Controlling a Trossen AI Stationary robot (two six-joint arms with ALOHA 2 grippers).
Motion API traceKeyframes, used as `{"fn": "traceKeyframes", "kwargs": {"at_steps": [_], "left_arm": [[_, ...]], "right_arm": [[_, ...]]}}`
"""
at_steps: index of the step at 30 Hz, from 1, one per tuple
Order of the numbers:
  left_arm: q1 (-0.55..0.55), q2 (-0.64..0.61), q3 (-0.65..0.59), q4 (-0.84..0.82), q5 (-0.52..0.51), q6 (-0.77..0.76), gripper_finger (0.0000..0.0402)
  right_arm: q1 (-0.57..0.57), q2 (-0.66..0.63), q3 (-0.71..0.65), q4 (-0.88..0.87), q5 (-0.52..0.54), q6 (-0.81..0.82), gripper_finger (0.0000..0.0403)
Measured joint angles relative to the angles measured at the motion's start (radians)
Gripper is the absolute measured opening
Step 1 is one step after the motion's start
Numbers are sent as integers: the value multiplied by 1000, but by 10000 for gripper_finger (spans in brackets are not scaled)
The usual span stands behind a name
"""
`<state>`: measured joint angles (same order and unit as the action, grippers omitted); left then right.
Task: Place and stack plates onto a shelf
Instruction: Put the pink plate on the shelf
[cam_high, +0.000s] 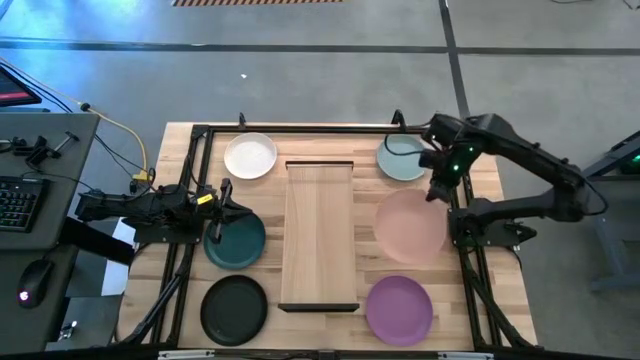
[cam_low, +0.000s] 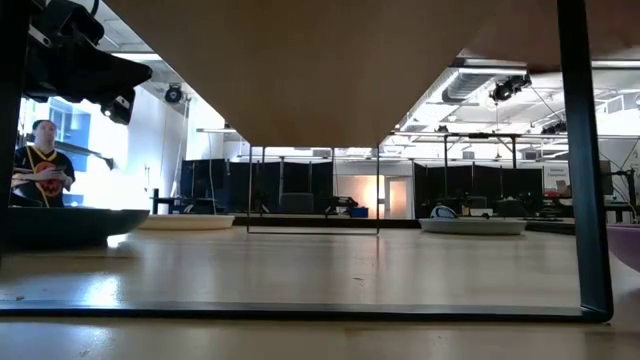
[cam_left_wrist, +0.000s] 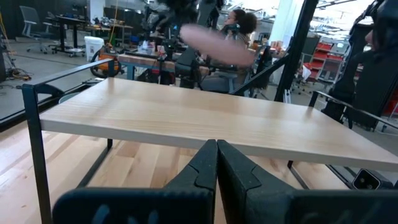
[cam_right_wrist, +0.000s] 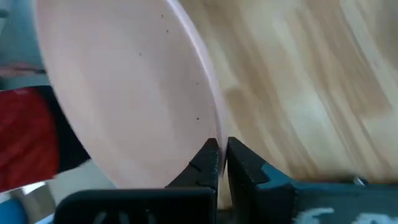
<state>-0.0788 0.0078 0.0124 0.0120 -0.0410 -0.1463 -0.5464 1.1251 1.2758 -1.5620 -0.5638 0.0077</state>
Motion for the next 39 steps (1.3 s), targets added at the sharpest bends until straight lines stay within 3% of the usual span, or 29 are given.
{"fn": "traceKeyframes", "kwargs": {"at_steps": [4,12,17,26,34,39], "left_arm": [[0,0,0,0,0,0,1],[0,0,0,0,0,0,1],[0,0,0,0,0,0,1],[0,0,0,0,0,0,1],[0,0,0,0,1,0,1],[0,0,0,0,1,0,1]], "right_arm": [[45,59,107,47,-10,82,0],[173,315,349,405,56,302,0],[200,480,464,449,63,346,0],[208,678,490,453,134,360,0],[189,710,491,453,241,380,0],[186,710,491,454,251,380,0]]}}
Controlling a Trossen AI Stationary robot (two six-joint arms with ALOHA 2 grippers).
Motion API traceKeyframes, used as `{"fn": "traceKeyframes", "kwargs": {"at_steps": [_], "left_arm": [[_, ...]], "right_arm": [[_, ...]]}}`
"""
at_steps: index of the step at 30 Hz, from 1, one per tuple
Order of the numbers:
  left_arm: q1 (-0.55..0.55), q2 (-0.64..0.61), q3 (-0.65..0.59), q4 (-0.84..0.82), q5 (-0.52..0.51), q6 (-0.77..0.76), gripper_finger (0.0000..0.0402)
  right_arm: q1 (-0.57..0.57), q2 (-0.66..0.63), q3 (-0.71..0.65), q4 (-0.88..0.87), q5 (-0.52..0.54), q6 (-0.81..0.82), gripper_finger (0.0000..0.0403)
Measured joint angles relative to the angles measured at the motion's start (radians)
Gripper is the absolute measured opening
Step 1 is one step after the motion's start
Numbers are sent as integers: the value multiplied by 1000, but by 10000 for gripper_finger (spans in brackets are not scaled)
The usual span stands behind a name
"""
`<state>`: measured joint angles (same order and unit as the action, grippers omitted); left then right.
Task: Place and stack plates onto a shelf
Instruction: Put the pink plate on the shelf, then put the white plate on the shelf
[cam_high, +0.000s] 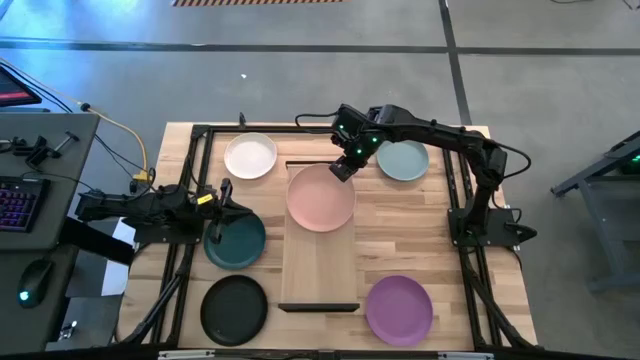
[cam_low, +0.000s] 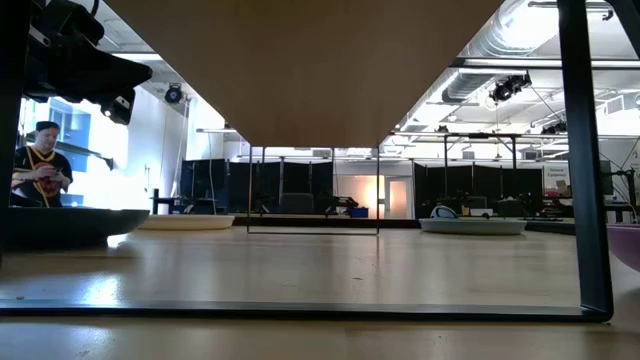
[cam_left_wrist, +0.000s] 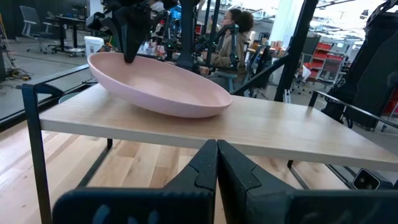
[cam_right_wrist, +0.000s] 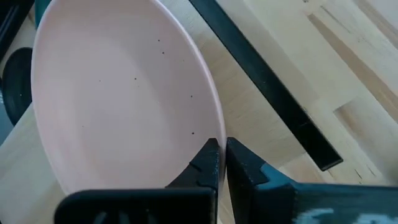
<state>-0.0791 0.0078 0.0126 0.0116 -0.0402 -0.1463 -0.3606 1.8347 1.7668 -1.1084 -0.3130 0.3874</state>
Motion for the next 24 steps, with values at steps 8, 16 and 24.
{"fn": "traceKeyframes", "kwargs": {"at_steps": [8,16,24], "left_arm": [[0,0,0,0,0,0,1],[0,0,0,0,0,0,1],[0,0,0,0,0,0,1]], "right_arm": [[1,0,0,31,46,-21,31],[1,-15,0,46,118,-108,143],[14,-119,-14,9,119,-191,192]]}}
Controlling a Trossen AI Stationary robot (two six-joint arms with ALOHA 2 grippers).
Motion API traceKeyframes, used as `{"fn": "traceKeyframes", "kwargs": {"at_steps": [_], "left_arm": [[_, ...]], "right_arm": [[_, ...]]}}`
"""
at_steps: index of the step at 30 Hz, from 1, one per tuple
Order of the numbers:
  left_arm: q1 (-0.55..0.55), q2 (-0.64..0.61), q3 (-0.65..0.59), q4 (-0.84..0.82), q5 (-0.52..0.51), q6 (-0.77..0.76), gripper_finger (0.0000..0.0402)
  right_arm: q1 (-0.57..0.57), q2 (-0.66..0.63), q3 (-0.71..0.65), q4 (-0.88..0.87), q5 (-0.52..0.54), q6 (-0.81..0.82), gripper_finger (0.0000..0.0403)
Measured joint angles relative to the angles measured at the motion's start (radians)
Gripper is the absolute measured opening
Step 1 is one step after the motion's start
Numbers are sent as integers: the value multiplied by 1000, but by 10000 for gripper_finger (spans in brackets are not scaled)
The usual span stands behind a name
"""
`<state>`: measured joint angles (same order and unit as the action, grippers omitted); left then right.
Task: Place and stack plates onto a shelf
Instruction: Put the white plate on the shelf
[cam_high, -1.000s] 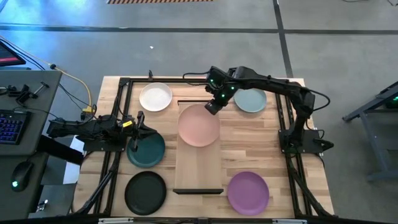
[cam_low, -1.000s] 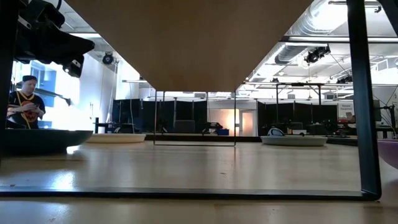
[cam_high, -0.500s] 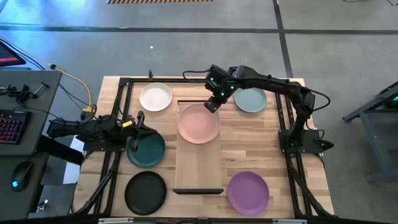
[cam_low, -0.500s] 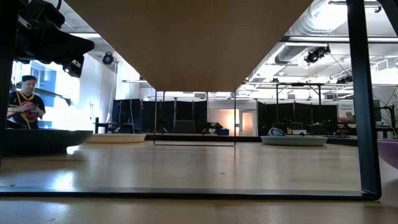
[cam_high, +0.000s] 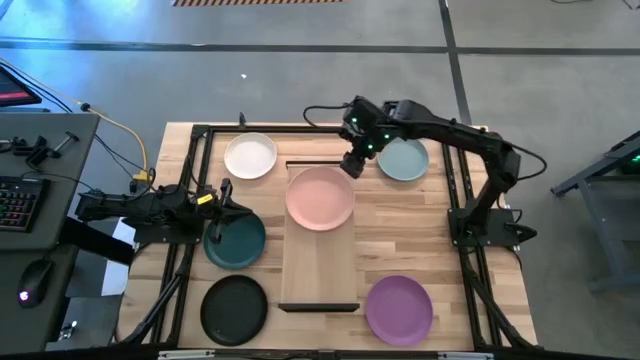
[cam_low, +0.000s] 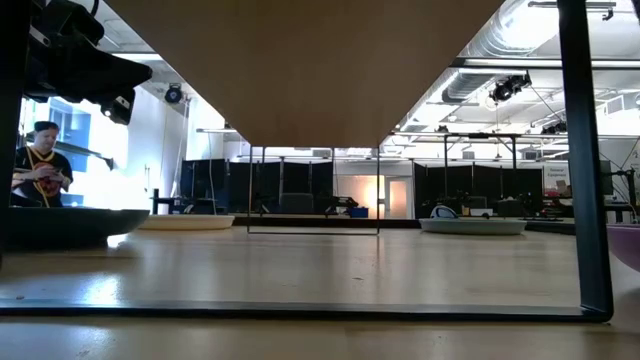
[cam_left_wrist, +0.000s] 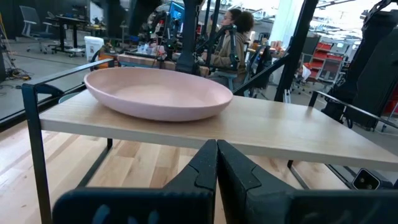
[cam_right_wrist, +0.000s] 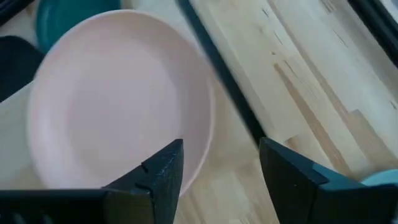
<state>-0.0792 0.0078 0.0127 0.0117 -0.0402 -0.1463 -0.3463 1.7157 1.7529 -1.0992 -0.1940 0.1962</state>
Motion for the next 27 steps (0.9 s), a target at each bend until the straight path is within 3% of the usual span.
{"fn": "traceKeyframes", "kwargs": {"at_steps": [3,10,13,20,23,27], "left_arm": [[0,0,0,0,0,0,1],[0,0,0,0,0,0,1],[0,0,0,0,0,0,1],[0,0,0,2,0,0,1],[0,0,0,24,0,-6,1],[0,0,0,127,3,-122,1]], "right_arm": [[56,-80,-93,40,0,8,193],[228,-358,-470,337,35,179,193],[300,-475,-578,496,124,250,193],[430,-652,-762,889,480,276,193],[447,-679,-797,915,532,293,193],[448,-682,-805,909,535,327,193]]}}
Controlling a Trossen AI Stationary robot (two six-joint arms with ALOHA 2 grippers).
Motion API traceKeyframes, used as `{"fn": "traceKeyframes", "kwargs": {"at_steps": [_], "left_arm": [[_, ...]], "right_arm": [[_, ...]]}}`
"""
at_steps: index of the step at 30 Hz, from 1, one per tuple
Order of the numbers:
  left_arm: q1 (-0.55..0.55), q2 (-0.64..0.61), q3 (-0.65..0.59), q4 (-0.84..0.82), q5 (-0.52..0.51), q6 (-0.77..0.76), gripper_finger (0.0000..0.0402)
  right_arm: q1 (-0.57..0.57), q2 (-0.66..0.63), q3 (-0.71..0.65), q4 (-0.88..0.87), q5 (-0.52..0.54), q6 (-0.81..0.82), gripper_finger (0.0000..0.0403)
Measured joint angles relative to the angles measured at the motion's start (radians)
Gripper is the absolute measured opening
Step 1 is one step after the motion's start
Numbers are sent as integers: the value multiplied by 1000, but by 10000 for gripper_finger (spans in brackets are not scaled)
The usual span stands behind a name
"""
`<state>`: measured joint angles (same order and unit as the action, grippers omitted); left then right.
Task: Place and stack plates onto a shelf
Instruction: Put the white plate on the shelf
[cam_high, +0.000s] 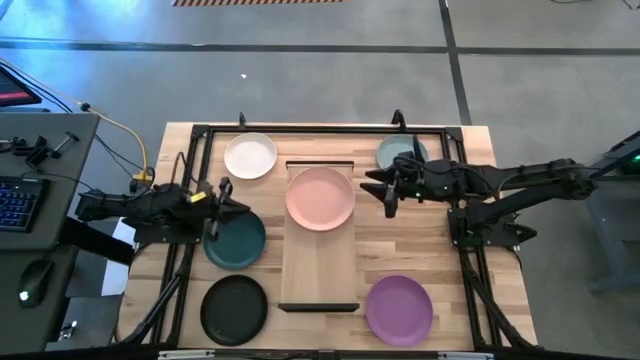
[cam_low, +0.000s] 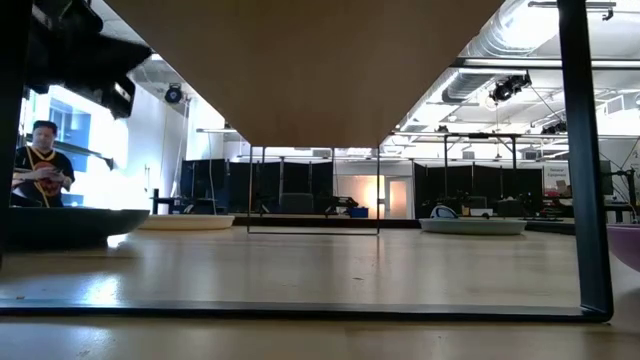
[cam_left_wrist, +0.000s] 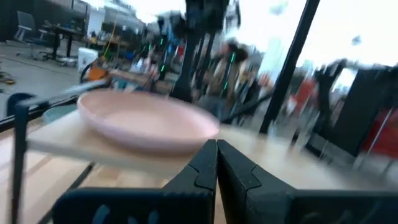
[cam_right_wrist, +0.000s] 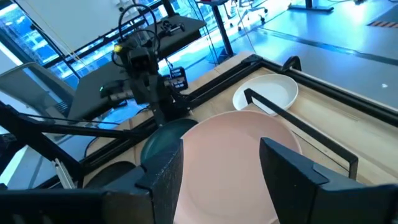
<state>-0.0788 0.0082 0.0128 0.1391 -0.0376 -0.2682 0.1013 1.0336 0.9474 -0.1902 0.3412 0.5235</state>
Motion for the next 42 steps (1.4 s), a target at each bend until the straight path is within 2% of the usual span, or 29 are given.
{"fn": "traceKeyframes", "kwargs": {"at_steps": [6,9,12,16,21,24,27,31,36,39,42], "left_arm": [[0,0,0,241,-19,-226,1],[0,0,0,311,-50,-268,1],[0,0,0,336,-111,-271,1],[0,6,0,332,-218,-294,3],[0,94,89,308,-331,-308,43],[2,189,226,163,-427,-271,87],[29,300,408,-76,-542,-273,133],[111,468,651,-404,-572,-353,173],[299,684,894,-725,-484,-411,188],[445,810,974,-838,-334,-451,188],[581,919,998,-982,-168,-458,188]], "right_arm": [[-3,0,0,22,11,0,193],[-3,0,0,36,28,-5,193],[-3,0,0,32,30,2,193],[-3,-1,0,-60,28,70,193],[-3,-35,0,-176,28,120,193],[-8,-56,0,-207,48,116,193],[-34,-72,0,-216,52,84,193],[-94,-80,0,-217,19,21,193],[-187,-80,0,-217,-112,-60,193],[-237,-81,0,-226,-209,-119,193],[-279,-89,0,-251,-286,-165,193]]}}
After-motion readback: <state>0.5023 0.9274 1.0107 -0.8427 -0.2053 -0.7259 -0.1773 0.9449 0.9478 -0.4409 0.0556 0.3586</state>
